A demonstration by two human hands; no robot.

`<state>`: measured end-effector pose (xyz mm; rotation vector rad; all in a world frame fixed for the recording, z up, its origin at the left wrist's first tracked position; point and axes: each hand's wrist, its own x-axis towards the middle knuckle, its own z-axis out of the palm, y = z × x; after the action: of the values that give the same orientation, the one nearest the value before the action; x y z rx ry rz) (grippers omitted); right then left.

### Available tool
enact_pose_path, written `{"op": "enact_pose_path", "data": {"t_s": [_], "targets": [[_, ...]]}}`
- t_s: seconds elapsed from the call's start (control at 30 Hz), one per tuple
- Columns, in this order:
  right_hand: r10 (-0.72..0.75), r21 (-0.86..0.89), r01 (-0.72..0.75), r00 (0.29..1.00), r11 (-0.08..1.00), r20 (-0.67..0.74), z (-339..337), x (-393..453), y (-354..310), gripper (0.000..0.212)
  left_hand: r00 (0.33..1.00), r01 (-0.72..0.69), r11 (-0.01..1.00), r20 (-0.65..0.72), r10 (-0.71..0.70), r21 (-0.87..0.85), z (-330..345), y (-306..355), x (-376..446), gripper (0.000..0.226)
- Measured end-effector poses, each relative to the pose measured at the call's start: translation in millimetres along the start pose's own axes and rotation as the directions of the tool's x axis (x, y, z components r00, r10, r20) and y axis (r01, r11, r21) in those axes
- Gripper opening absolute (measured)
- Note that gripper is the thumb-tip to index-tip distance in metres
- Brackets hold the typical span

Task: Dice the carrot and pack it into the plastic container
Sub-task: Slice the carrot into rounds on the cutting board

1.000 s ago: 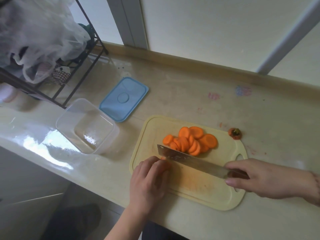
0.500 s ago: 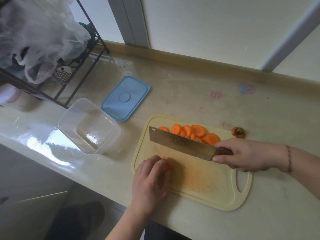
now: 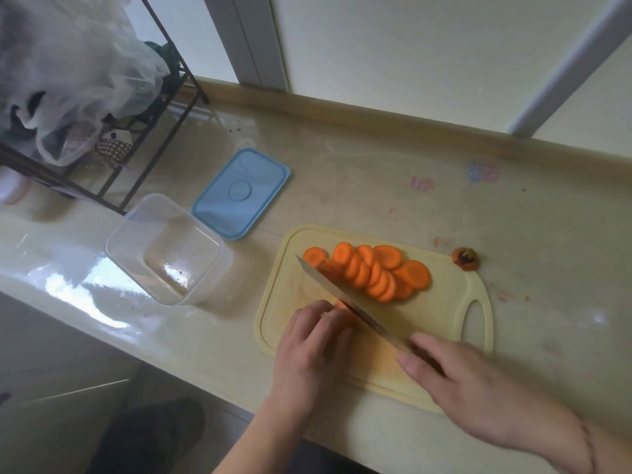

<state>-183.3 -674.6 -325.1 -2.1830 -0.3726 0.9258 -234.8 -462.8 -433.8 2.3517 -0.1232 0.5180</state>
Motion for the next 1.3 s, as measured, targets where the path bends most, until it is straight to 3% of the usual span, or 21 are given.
{"op": "enact_pose_path", "data": {"t_s": [0.1,0.37,0.8,1.3], "targets": [[0.052,0.089,-0.05,0.998,0.995,-0.027,11,-10,-2,0.043,1.0,0.005,1.0,0.004,-0.005,0.008,3,3,0,0.016],[0.061,0.078,-0.057,0.997,0.995,-0.048,10,-29,-6,0.039,1.0,-0.027,1.0,-0.012,0.027,0.003,-1,4,-3,0.036],[0.102,0.041,-0.1,0.993,0.994,-0.05,9,-42,1,0.073,1.0,-0.022,1.0,0.005,0.022,-0.006,0,5,-4,0.039],[0.09,-0.013,-0.09,0.996,0.996,0.027,5,-42,-2,0.063,0.999,-0.036,0.999,-0.004,0.036,-0.027,1,4,-5,0.042]]}}
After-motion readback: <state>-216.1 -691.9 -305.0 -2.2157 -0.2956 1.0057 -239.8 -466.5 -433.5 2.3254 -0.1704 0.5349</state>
